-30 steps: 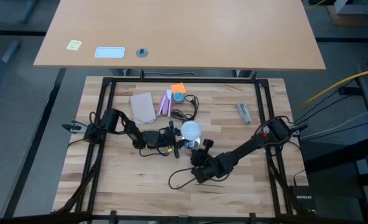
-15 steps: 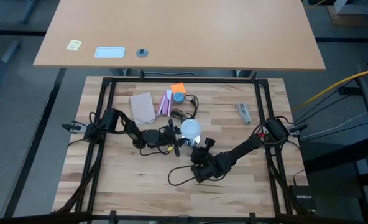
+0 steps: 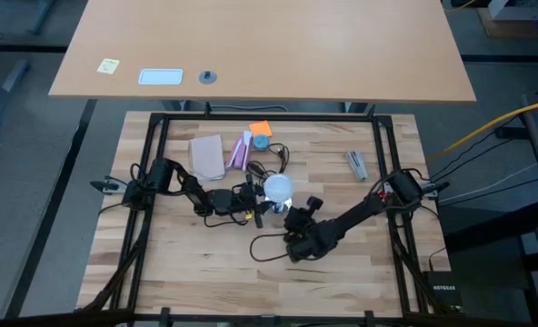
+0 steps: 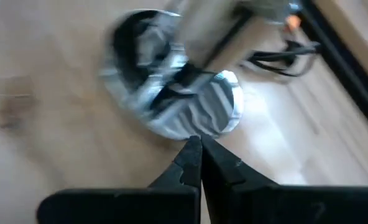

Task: Screw lightbulb
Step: Insert the lightbulb into the lamp

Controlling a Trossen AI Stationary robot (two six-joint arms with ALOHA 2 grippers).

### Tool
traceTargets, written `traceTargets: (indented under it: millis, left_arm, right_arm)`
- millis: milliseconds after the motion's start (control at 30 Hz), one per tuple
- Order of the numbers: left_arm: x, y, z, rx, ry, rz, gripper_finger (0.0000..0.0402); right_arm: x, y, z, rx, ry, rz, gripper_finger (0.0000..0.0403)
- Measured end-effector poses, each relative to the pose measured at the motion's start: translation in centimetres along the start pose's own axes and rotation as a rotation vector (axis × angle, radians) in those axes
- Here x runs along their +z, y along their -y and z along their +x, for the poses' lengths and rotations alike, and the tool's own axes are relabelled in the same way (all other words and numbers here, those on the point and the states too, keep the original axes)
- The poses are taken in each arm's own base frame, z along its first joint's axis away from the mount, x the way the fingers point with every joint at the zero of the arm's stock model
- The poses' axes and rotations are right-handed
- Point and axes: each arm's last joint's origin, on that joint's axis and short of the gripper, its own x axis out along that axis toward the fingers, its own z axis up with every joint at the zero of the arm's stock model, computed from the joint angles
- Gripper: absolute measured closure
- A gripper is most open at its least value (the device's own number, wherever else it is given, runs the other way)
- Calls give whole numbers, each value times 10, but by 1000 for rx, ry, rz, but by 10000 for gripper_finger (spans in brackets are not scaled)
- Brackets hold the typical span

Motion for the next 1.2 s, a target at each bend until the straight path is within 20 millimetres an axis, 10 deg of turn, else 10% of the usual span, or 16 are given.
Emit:
traceTargets:
  millis: [700,1200]
  left_arm:
    - [0,2,0,-17,1,-6,259]
    - [0,2,0,-16,2,-6,259]
  right_arm:
    - [23,-6,-43,172,161,86,398]
    - [24,-20,-19,244,143,42,397]
